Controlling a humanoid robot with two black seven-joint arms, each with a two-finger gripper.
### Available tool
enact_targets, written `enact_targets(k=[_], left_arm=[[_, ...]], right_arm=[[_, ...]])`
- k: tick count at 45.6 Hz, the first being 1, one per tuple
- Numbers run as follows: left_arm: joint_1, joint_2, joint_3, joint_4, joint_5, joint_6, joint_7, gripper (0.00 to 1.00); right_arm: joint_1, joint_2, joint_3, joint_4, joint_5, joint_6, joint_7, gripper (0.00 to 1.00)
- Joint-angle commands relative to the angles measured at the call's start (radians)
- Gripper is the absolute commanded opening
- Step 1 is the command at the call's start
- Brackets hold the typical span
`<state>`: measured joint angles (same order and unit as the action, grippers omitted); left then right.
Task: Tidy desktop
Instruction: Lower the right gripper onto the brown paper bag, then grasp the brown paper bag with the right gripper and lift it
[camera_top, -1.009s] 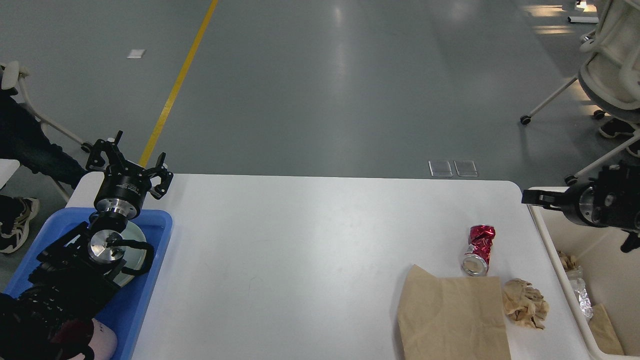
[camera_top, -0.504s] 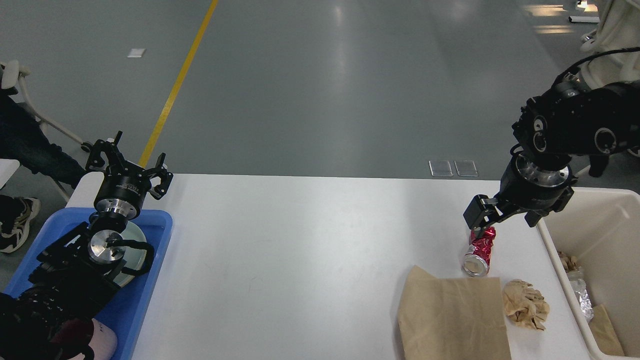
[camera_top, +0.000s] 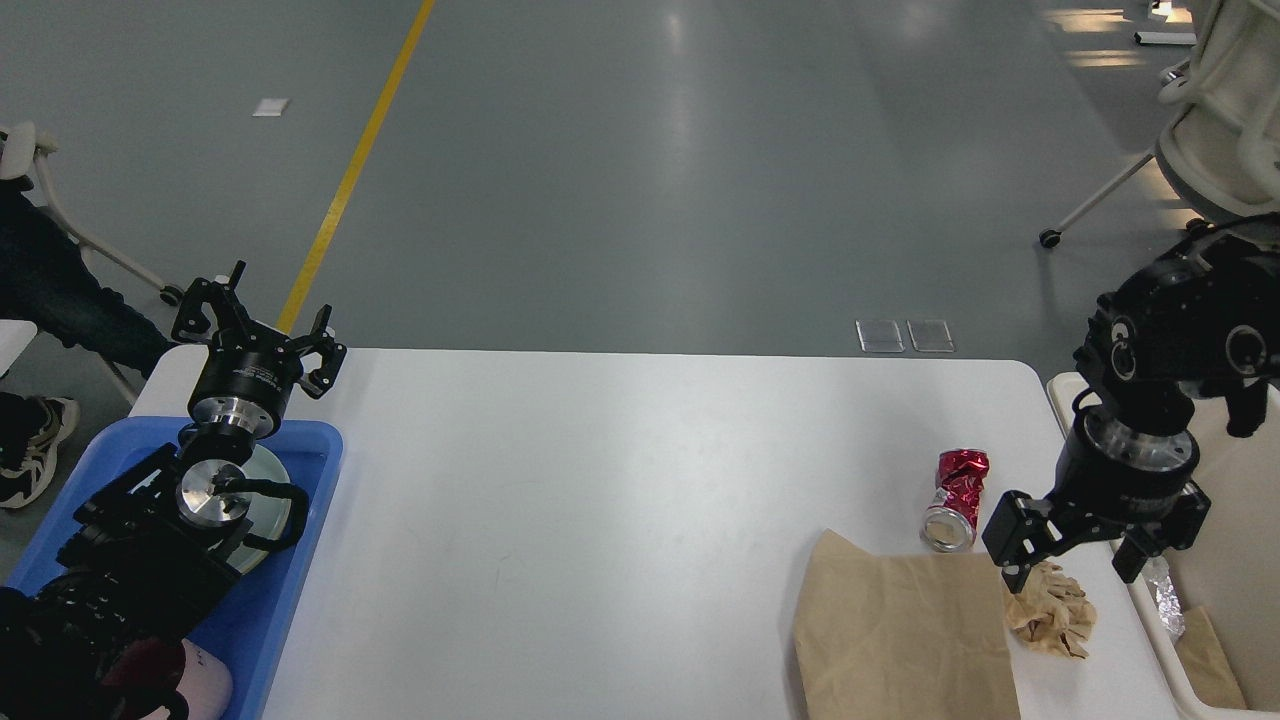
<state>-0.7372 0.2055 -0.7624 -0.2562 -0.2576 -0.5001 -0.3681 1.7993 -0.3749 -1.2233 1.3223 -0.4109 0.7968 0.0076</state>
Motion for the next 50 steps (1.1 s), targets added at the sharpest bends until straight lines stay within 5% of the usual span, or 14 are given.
enact_targets(k=[1, 14, 30, 44, 47, 50], left_arm=[[-0.001, 0.0, 0.0, 0.0, 0.0, 0.0, 0.0, 0.96], [0.001, 0.0, 0.0, 0.0, 0.0, 0.0, -0.002, 0.96], [-0.001, 0.0, 0.0, 0.0, 0.0, 0.0, 0.0, 0.96], [0.001, 0.0, 0.0, 0.0, 0.0, 0.0, 0.0, 0.96], [0.001, 0.0, 0.0, 0.0, 0.0, 0.0, 0.0, 0.96], [0.001, 0.0, 0.0, 0.0, 0.0, 0.0, 0.0, 0.96]], right_arm=[[-0.066, -0.001, 0.014, 0.0, 0.0, -0.019, 0.0, 1.0], [-0.234, 0.011, 0.045, -0.037, 0.001, -0.149, 0.0, 1.0], [-0.334, 0.011, 0.143, -0.063, 0.007, -0.182, 0.0, 1.0], [-0.423, 0.018, 0.16, -0.054, 0.017, -0.433, 0.0, 0.98], [-0.434, 0.014, 0.163, -0.051, 0.02, -0.501, 0.002, 0.94], [-0.439, 0.013, 0.165, -0.038, 0.017, -0.53, 0.002, 0.73]])
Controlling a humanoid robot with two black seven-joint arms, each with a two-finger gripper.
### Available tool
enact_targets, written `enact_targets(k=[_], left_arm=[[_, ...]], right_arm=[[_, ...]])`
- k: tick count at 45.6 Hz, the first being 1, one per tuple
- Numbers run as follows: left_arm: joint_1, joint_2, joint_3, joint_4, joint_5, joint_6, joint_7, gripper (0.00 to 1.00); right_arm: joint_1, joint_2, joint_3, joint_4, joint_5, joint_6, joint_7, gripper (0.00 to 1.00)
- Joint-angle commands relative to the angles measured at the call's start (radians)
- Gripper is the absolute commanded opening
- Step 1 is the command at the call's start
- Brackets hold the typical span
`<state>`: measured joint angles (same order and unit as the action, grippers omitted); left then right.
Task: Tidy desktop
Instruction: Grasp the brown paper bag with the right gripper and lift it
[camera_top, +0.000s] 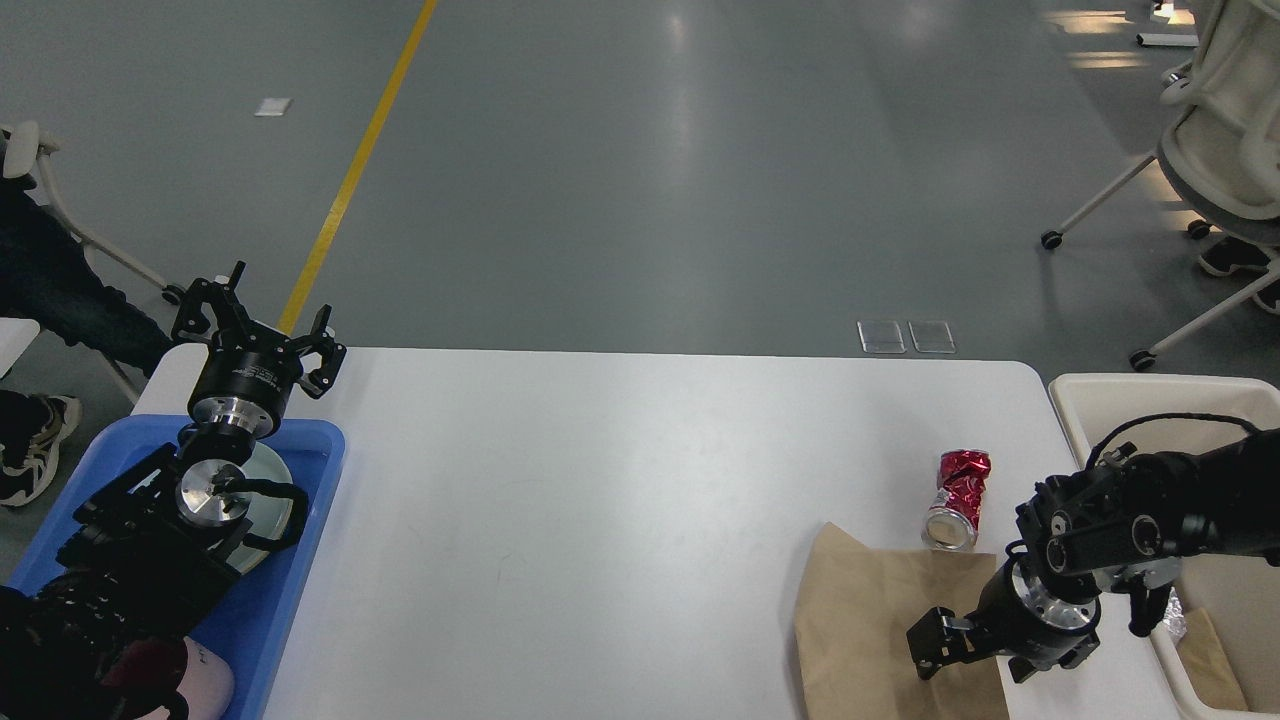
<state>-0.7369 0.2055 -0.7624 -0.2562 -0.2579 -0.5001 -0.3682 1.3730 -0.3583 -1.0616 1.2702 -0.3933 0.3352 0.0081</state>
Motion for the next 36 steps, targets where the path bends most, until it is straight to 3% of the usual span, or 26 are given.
enact_targets(k=[1, 6, 7, 16, 36], left_arm=[[0.001, 0.0, 0.0, 0.0, 0.0, 0.0, 0.0, 0.96], [0.001, 0.0, 0.0, 0.0, 0.0, 0.0, 0.0, 0.96], [-0.001, 0.0, 0.0, 0.0, 0.0, 0.0, 0.0, 0.96], [0.001, 0.0, 0.0, 0.0, 0.0, 0.0, 0.0, 0.96], [-0.001, 0.0, 0.0, 0.0, 0.0, 0.0, 0.0, 0.96]], right_arm=[[-0.011, -0.004, 0.002, 0.018, -0.001, -0.068, 0.001, 0.65], [-0.002, -0.004, -0.003, 0.044, -0.001, -0.048, 0.0, 0.02], [0.001, -0.004, -0.003, 0.05, -0.001, -0.038, 0.0, 0.0], [0.064, -0.021, 0.022, 0.106, -0.001, 0.019, 0.001, 0.0], [0.36, -0.202, 0.092, 0.268, -0.001, 0.106, 0.001, 0.0]])
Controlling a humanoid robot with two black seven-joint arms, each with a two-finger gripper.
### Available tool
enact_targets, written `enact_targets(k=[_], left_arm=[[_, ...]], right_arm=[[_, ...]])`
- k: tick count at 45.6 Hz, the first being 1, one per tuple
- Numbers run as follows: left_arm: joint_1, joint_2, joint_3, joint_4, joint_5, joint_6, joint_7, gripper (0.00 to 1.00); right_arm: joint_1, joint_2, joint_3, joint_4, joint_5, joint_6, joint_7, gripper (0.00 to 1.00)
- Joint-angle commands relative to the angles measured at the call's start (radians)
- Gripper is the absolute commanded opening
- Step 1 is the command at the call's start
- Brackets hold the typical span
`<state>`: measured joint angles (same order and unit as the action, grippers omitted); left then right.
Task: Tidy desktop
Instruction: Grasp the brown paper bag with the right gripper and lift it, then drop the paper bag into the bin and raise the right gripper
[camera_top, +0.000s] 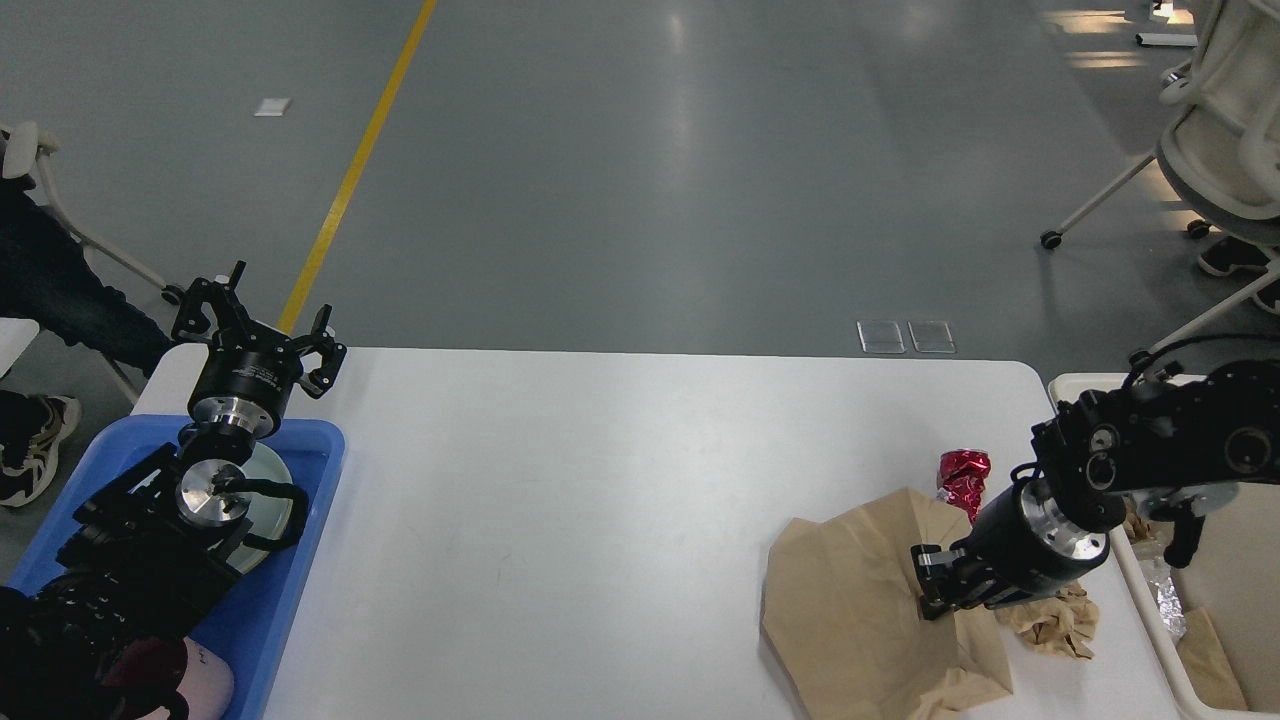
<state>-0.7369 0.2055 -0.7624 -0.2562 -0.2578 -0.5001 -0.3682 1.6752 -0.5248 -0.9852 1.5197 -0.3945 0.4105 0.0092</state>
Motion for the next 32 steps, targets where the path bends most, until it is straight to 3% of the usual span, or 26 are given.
enact_targets(k=[1, 18, 24, 32], left_arm=[[-0.001, 0.0, 0.0, 0.0, 0.0, 0.0, 0.0, 0.96], [-0.001, 0.0, 0.0, 0.0, 0.0, 0.0, 0.0, 0.96], [0.001, 0.0, 0.0, 0.0, 0.0, 0.0, 0.0, 0.96], [0.001, 0.0, 0.0, 0.0, 0.0, 0.0, 0.0, 0.97]], right_arm=[[0.066, -0.041, 0.02, 0.019, 0.0, 0.033, 0.0, 0.0], [0.273, -0.181, 0.028, -0.01, -0.003, 0.079, -0.003, 0.0], [0.331, -0.221, 0.014, -0.096, -0.007, 0.082, -0.003, 0.0], [0.279, -0.251, -0.007, -0.255, -0.001, 0.059, -0.003, 0.0]])
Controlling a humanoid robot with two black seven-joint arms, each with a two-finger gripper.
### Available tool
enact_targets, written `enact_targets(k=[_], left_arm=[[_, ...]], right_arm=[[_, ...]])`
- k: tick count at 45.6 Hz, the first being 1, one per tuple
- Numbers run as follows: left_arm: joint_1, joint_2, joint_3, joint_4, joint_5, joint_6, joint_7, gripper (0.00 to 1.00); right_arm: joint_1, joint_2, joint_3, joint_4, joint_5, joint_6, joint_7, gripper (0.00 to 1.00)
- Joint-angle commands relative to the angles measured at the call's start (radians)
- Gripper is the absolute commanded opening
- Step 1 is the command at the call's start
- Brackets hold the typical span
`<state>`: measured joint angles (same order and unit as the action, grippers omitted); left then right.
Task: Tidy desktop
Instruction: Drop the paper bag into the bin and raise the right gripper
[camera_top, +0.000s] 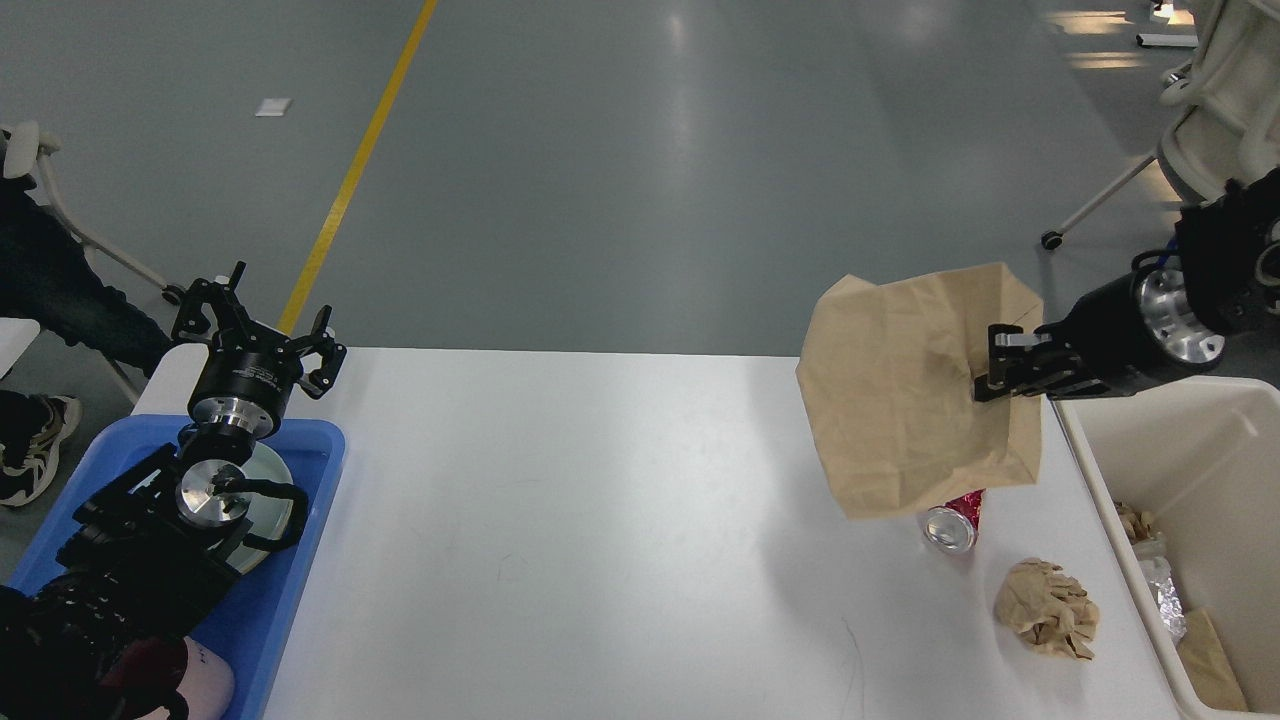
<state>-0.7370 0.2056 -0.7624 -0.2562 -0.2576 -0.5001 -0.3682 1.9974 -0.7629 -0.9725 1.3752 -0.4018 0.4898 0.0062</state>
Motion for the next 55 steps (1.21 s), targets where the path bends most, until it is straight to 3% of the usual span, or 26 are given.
enact_targets(k=[1, 7, 18, 24, 25, 26, 29, 30, 31, 46, 50, 55], left_arm=[[-0.001, 0.0, 0.0, 0.0, 0.0, 0.0, 0.0, 0.96], [0.001, 0.0, 0.0, 0.0, 0.0, 0.0, 0.0, 0.96], [-0.001, 0.0, 0.0, 0.0, 0.0, 0.0, 0.0, 0.96], [-0.001, 0.0, 0.0, 0.0, 0.0, 0.0, 0.0, 0.97], [-0.001, 0.0, 0.0, 0.0, 0.0, 0.0, 0.0, 0.97], [-0.001, 0.0, 0.0, 0.0, 0.0, 0.0, 0.0, 0.96], [-0.001, 0.0, 0.0, 0.0, 0.0, 0.0, 0.0, 0.96], [-0.001, 0.0, -0.002, 0.0, 0.0, 0.0, 0.0, 0.96], [0.001, 0.0, 0.0, 0.0, 0.0, 0.0, 0.0, 0.96], [0.001, 0.0, 0.0, 0.0, 0.0, 0.0, 0.0, 0.97], [-0.001, 0.0, 0.0, 0.0, 0.0, 0.0, 0.0, 0.96], [-0.001, 0.0, 0.0, 0.0, 0.0, 0.0, 0.0, 0.96]], right_arm=[[-0.066, -0.015, -0.032, -0.14, 0.008, -0.025, 0.0, 0.0], [-0.251, -0.041, -0.038, -0.329, 0.012, -0.108, 0.0, 0.0], [-0.658, -0.049, -0.034, -0.565, 0.208, -0.439, 0.006, 0.0], [-0.81, -0.009, -0.003, -0.679, 0.241, -0.476, 0.008, 0.0], [-0.828, -0.006, 0.003, -0.692, 0.241, -0.481, 0.008, 0.05], [-0.848, -0.003, 0.009, -0.705, 0.241, -0.485, 0.008, 0.2], [-0.904, 0.0, 0.018, -0.757, 0.239, -0.491, 0.009, 0.79], [-0.917, 0.007, 0.023, -0.777, 0.239, -0.491, 0.009, 0.95], [-0.928, 0.013, 0.028, -0.794, 0.241, -0.491, 0.011, 1.0], [-0.947, 0.091, 0.015, -0.806, 0.232, -0.482, 0.009, 1.0], [-0.841, 0.097, 0.005, -0.768, 0.222, -0.471, 0.005, 1.0], [-0.631, 0.114, -0.106, -0.601, 0.207, -0.47, 0.005, 1.0]])
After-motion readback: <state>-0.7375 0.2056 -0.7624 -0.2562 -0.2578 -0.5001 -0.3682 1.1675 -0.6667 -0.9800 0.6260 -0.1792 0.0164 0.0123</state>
